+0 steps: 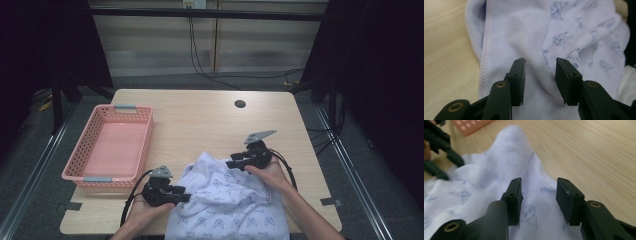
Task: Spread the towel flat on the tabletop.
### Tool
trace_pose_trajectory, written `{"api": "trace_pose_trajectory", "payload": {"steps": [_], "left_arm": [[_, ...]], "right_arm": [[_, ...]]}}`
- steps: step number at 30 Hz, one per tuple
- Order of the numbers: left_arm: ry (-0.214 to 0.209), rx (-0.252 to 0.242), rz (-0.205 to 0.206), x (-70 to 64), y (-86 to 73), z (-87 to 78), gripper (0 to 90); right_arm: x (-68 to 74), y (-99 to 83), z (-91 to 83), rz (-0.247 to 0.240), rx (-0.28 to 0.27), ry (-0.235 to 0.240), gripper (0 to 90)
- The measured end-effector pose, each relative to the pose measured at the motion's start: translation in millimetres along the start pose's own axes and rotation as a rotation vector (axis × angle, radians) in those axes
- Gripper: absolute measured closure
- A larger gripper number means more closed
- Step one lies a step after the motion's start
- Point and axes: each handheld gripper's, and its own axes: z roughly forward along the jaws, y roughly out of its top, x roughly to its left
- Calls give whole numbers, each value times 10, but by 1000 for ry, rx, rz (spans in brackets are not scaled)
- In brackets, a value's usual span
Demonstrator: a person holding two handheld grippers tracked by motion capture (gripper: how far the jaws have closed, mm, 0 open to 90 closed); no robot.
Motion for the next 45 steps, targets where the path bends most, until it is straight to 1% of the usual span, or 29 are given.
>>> {"api": "trace_pose_trajectory", "payload": {"steps": [1,3,4,6,10,11,12,13,16,17,18,19,20,21,23,24,26,29,31,32,33,34,36,37,39,40,41,43,45], "left_arm": [[1,3,5,-1,4,-7,651],[0,0,2,8,1,-5,731],[2,2,13,18,-1,-11,787],[-4,-2,7,31,5,-12,855],[3,-8,3,41,21,-21,866],[3,-8,3,41,21,-21,867],[7,-11,4,41,23,-25,867],[12,-15,4,40,27,-34,867],[18,-37,-2,38,38,-73,866],[18,-37,-2,38,38,-73,867],[20,-65,6,27,62,-105,867],[20,-65,6,27,62,-105,867],[-2,-96,31,-12,118,-133,868],[-5,-100,36,-29,139,-134,867],[-13,-106,42,-60,169,-122,857],[-24,-94,47,-93,187,-92,839],[-25,-71,53,-112,174,-64,796],[-30,-81,32,-105,144,-85,722],[-16,-93,14,-80,109,-150,693],[-18,-113,-27,-24,77,-193,656],[-18,-113,-27,-24,77,-193,636],[25,-112,-47,44,66,-197,621],[36,-113,-48,76,69,-186,610],[40,-123,-68,132,79,-165,600],[35,-123,-77,164,89,-156,610],[47,-127,-95,216,102,-122,611],[55,-120,-98,242,104,-102,615],[55,-101,-100,255,106,-67,621],[53,-86,-91,256,103,-47,608]], "right_arm": [[2,-6,145,1,40,-9,586],[29,-33,206,-21,59,-27,750],[47,-46,199,-31,23,-40,821],[53,-40,133,-16,-20,-35,871],[33,1,-169,1,-111,-54,885],[33,1,-169,1,-111,-54,885],[31,-1,-321,8,-141,-50,884],[42,-9,-398,0,-151,-56,886],[123,-73,-651,-19,-179,-68,887],[123,-73,-651,-19,-179,-68,887],[202,-147,-839,-26,-197,-59,887],[243,-180,-905,-37,-196,-67,887],[317,-251,-1011,-45,-198,-72,887],[368,-320,-1078,-41,-192,-78,887],[405,-379,-1119,-36,-182,-87,887],[488,-588,-1167,-34,-120,-109,887],[510,-776,-1153,-4,-80,-111,887],[525,-1049,-1079,32,-17,-99,884],[527,-1090,-1075,37,-8,-91,882],[526,-1069,-1109,36,-19,-68,850],[526,-1069,-1109,36,-19,-68,850],[516,-1031,-1140,23,-40,-62,785],[501,-1005,-1159,16,-54,-55,768],[458,-934,-1212,20,-100,-72,743],[434,-901,-1234,20,-117,-72,743],[350,-801,-1280,26,-177,-81,743],[320,-766,-1279,31,-183,-82,746],[266,-679,-1221,17,-166,-122,741],[190,-626,-1106,14,-140,-131,705]]}}
